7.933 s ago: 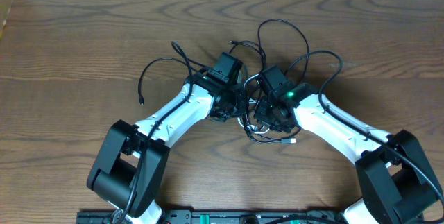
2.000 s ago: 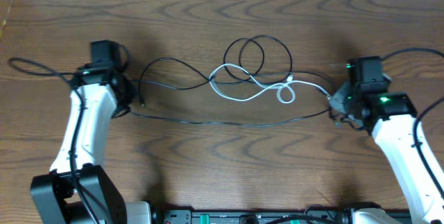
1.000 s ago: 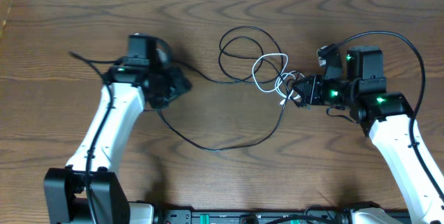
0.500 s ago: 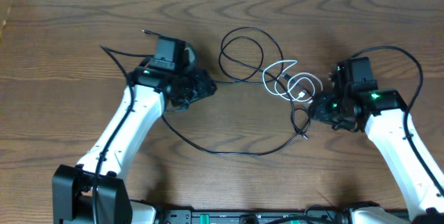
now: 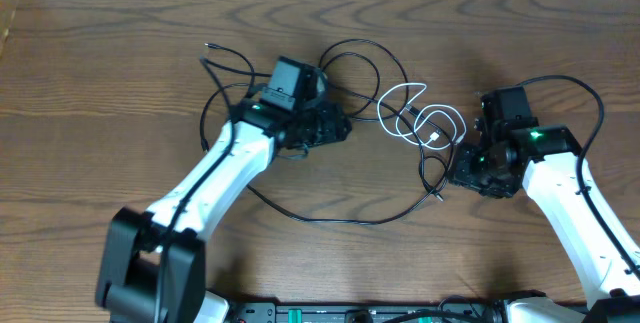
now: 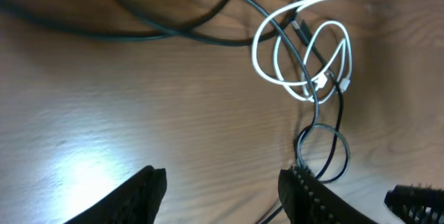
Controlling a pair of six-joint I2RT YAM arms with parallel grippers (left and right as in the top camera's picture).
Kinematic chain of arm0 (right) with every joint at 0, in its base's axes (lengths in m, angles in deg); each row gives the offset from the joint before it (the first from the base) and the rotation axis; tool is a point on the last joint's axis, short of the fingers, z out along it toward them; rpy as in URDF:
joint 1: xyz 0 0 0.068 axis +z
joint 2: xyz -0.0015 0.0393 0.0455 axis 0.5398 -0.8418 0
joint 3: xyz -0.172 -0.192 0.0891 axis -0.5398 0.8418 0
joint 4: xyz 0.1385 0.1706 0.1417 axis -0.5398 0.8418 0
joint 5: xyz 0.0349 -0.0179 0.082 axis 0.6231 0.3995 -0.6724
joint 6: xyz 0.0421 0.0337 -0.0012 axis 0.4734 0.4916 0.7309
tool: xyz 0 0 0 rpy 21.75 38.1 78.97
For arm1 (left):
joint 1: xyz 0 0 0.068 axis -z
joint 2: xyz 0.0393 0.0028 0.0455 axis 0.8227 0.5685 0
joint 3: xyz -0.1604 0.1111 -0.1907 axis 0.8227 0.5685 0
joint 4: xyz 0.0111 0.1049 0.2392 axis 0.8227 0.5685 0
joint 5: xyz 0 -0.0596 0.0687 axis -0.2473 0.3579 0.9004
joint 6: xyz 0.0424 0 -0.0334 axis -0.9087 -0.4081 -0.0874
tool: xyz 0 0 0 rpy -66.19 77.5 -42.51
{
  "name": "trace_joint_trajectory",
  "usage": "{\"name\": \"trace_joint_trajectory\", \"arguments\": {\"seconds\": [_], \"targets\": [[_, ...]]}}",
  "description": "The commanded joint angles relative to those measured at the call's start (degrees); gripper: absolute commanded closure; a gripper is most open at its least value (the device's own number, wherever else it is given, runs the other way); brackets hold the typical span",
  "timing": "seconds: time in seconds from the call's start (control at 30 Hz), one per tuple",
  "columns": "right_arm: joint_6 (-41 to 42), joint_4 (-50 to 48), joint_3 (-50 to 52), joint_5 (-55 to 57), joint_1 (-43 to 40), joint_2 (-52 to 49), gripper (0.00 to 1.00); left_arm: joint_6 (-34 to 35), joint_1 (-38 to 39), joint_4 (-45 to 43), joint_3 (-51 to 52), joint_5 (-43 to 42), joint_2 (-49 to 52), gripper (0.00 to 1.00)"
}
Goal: Untangle cables
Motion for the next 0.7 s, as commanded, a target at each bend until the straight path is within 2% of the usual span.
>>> {"name": "trace_joint_trajectory", "arguments": {"seconds": [0.0, 0.2, 0.37, 0.5, 0.67], "targets": [[1.2, -0.3, 1.9, -0.6, 1.7, -0.1, 0.55, 1.3, 1.9, -4.3, 0.1, -5.3, 3.4, 0.43], [4.2, -4.9, 6.8, -1.4, 3.1, -0.1, 0.57, 3.1, 5.9, -13.5, 0.1, -8.4, 8.7, 0.43], [5.6, -10.2, 10.3, -1.4, 3.1, -0.1, 0.67, 5.1, 9.7, -20.3, 0.1, -8.3, 12.0, 0.43], [7.2, -14.1, 12.5, -1.1, 3.1, -0.1, 0.76, 6.3, 12.2, -25.4, 0.1, -6.8, 14.0, 0.43], [9.6, -17.8, 14.4, -1.1, 3.1, -0.1, 0.80, 7.0, 14.4, -27.7, 0.1, 0.4, 15.9, 0.43]]}}
